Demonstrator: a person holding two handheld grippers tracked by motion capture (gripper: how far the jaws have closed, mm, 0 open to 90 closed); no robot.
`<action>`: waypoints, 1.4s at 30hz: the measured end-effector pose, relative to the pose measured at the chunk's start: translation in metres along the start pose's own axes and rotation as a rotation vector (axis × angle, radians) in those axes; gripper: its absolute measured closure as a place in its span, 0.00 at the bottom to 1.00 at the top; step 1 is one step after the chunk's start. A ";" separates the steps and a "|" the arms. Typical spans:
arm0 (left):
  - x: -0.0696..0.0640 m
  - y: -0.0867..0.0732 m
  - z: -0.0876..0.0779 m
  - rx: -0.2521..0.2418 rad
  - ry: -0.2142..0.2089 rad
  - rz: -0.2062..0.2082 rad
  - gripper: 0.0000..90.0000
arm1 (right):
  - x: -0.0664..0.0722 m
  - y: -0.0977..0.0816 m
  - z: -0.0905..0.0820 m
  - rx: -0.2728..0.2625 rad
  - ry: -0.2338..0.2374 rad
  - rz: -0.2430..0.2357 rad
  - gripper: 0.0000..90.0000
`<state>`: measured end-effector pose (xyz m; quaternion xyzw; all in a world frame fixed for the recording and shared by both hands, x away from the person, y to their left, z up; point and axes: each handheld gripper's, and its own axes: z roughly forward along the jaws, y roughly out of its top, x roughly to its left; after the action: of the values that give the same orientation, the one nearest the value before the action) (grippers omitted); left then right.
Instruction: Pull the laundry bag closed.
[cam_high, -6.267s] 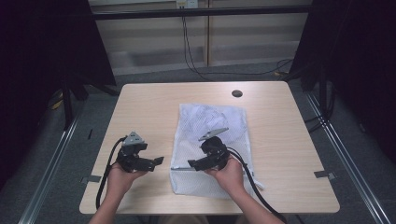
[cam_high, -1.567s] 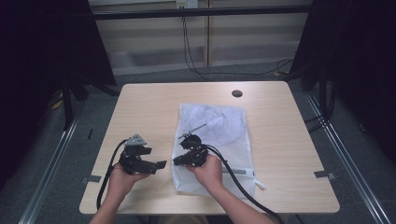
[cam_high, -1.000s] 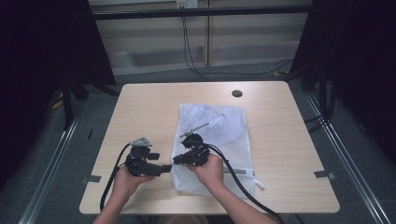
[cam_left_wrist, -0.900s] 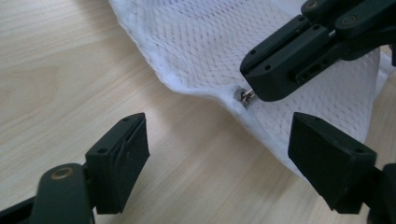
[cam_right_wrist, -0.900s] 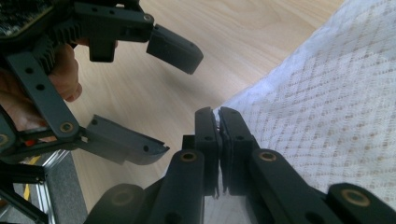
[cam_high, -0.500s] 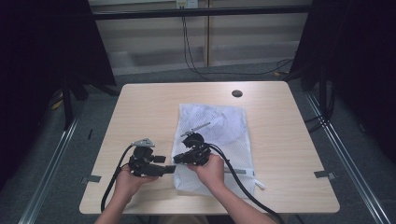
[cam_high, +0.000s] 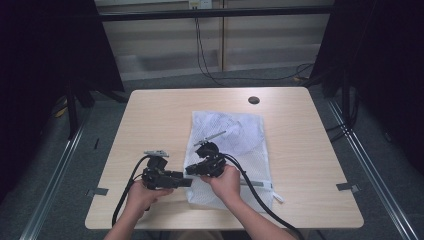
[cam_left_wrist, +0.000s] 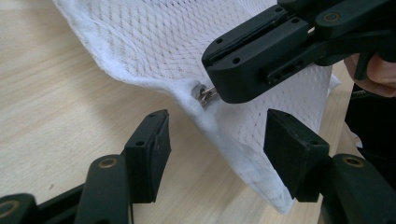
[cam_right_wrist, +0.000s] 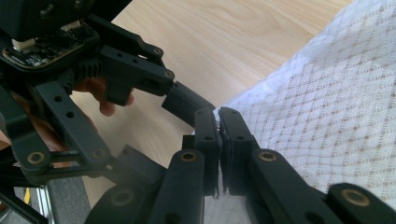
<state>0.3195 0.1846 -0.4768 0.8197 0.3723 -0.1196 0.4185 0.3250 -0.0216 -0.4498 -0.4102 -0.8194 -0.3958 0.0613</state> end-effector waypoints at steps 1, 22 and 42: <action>0.001 0.000 0.001 0.006 -0.015 -0.007 0.49 | 0.000 0.000 0.000 -0.006 -0.002 -0.002 0.97; 0.000 0.002 0.011 0.008 -0.038 -0.062 0.73 | -0.001 -0.001 -0.002 -0.009 0.000 -0.002 0.97; 0.001 0.004 0.020 0.014 -0.047 -0.084 0.73 | 0.000 0.000 -0.007 -0.031 0.005 0.005 0.97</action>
<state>0.3251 0.1678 -0.4874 0.8031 0.3959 -0.1587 0.4160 0.3234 -0.0265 -0.4445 -0.4121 -0.8119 -0.4094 0.0581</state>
